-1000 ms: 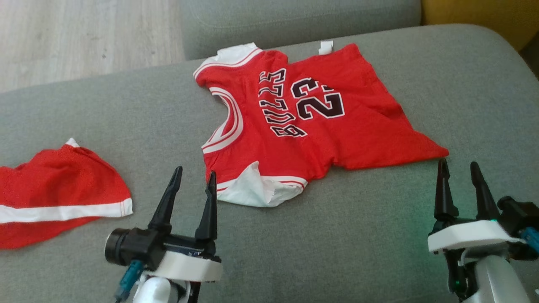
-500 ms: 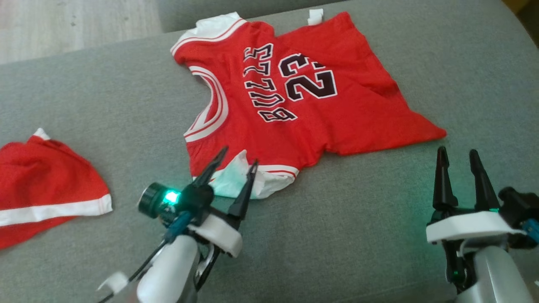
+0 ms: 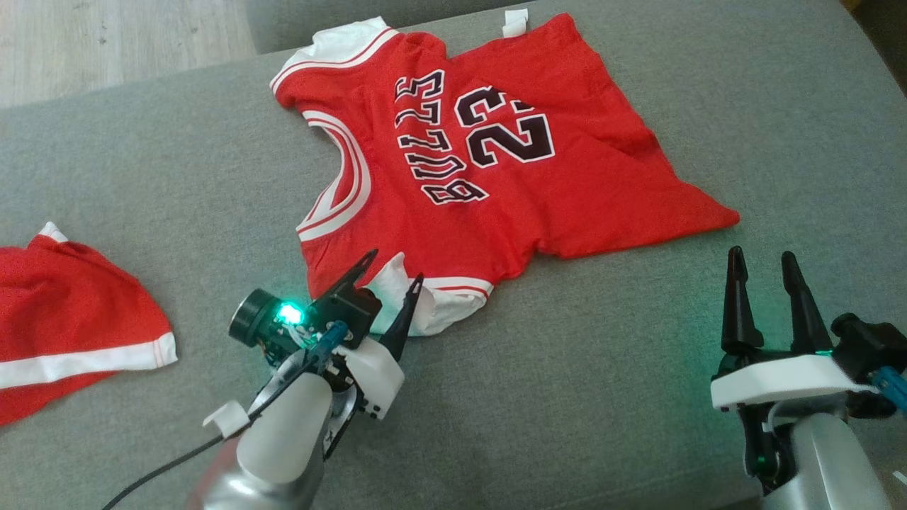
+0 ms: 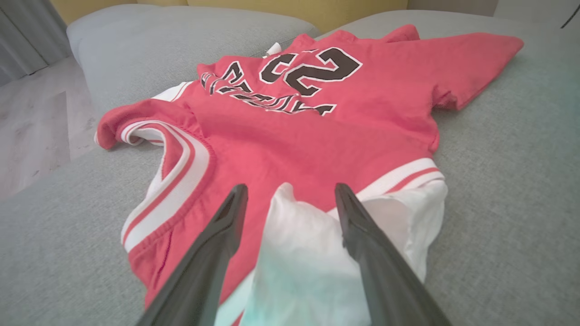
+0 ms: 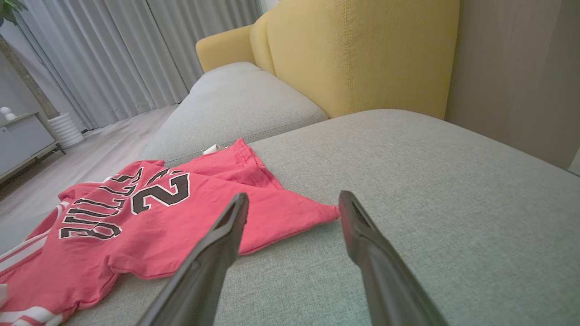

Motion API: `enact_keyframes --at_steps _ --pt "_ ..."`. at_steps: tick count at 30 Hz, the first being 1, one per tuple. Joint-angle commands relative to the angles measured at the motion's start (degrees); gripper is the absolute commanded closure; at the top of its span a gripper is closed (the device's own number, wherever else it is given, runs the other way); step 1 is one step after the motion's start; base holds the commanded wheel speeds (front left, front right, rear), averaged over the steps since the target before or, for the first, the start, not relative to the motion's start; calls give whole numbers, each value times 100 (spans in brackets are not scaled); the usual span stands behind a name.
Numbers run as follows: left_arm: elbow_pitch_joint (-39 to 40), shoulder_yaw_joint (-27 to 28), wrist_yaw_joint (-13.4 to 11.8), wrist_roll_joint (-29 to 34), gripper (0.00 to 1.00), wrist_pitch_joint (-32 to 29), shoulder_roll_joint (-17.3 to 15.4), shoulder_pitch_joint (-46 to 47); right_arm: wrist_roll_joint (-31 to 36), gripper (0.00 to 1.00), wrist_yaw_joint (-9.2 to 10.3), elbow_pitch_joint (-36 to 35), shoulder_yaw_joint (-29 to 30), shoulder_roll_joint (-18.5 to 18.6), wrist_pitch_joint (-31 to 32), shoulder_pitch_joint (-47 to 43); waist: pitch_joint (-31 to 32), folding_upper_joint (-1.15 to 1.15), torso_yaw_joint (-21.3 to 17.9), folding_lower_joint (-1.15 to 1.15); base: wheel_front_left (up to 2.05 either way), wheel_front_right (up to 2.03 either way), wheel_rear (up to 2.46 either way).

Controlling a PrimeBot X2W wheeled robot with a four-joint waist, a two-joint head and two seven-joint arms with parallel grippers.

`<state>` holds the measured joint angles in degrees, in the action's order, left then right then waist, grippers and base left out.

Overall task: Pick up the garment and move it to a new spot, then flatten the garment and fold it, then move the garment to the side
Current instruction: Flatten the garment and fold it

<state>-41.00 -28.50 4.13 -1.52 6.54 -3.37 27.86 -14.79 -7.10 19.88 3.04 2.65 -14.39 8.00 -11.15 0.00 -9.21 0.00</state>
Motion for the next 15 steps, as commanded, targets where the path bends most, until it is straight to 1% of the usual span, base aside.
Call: enact_keyframes --at_steps 1,4,5,6,7,10,15 --pt "105 101 41 11 0 -3 -106 252 -43 0 -39 -137 -149 23 -61 198 6 0 -6 0 0 0 0" --pt "48 65 68 -16 0 -2 -112 298 -48 0 -39 -111 -152 23 -61 193 18 0 -20 0 0 0 0" --pt "32 51 73 -22 25 -1 -113 307 -48 0 -39 -106 -150 23 -61 193 21 0 -21 0 0 0 0" --pt "6 31 88 -34 67 -22 -113 312 -49 0 -39 -101 -150 23 -61 193 25 0 -24 0 0 0 0" --pt "-16 7 104 -47 100 -38 -111 314 -47 0 -39 -97 -150 23 -61 193 31 0 -24 0 0 0 0" --pt "-44 -28 118 -86 100 -16 -105 317 -42 0 -39 -91 -133 23 -61 197 50 0 -12 0 0 0 0" --pt "81 -3 0 -148 100 364 -99 286 -11 0 -39 -84 -56 23 -61 154 132 0 103 0 0 0 0"
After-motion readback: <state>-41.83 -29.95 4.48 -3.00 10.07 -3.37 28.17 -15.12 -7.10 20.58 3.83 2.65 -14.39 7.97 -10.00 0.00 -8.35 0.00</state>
